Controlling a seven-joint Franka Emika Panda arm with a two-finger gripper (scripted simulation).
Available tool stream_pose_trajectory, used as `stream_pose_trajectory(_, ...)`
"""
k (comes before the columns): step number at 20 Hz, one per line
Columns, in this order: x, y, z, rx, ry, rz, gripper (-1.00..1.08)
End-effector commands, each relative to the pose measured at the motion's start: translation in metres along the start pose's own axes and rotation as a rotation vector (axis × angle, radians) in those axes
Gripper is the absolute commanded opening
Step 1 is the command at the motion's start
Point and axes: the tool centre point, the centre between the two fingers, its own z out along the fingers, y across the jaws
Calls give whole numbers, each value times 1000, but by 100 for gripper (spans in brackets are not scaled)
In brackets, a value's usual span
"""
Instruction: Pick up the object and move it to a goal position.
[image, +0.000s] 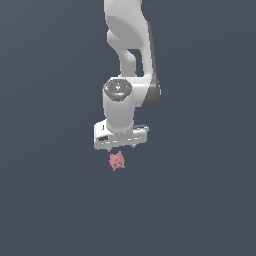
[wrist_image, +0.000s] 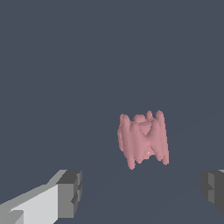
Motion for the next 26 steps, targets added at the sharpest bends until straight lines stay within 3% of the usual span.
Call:
stream_pose_trajectory(1,4,8,13,4,-2,-39,100)
stream_pose_trajectory(11,10,24,41,15,-4,-123,100)
stream_pose_trajectory(19,9,25,48,15,-4,-124,100)
stream_pose_trajectory(26,8,24,81,15,-4,-127,100)
